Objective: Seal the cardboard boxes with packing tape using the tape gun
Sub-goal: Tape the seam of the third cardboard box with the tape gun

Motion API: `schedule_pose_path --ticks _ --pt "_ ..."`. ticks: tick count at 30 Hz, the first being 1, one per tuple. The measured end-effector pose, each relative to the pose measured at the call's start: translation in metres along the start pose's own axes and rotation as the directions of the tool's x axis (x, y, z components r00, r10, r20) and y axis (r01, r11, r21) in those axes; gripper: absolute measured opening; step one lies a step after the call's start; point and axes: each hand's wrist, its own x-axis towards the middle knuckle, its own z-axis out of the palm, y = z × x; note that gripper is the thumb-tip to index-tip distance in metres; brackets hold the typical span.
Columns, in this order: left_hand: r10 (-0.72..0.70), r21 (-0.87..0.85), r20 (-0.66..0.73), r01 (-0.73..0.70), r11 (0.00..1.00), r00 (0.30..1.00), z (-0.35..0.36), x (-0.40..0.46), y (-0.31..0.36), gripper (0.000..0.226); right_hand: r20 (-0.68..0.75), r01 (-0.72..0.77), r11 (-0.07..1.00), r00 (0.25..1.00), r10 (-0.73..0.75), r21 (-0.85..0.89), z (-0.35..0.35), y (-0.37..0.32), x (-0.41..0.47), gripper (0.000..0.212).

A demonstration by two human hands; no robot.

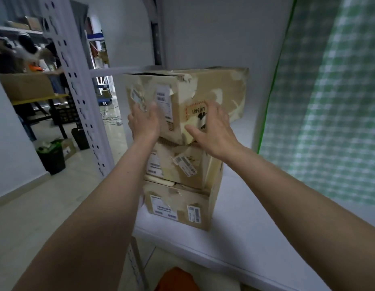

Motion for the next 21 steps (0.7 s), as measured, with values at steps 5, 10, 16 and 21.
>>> schedule_pose_path --ticks 5,10,16,21 --pt "-0.137 -0.220 0.117 0.161 0.962 0.984 0.010 0.030 -0.009 0.114 -0.042 -0.019 0.996 0.999 0.023 0.083 0.016 -0.004 0.013 0.087" --pt "-0.153 -0.382 0.083 0.174 0.908 0.985 0.022 0.055 -0.020 0.132 -0.039 -0.014 0.993 0.999 0.019 0.121 0.021 0.002 0.019 0.090" --pt "-0.138 -0.416 0.072 0.156 0.896 0.988 0.022 0.051 -0.010 0.129 -0.049 0.003 0.987 0.999 0.005 0.163 0.012 0.010 0.019 0.092" --pt "-0.080 -0.250 0.103 0.104 0.963 0.991 0.020 0.024 0.016 0.126 -0.118 -0.024 0.986 0.992 0.044 0.166 0.007 0.015 0.024 0.098"
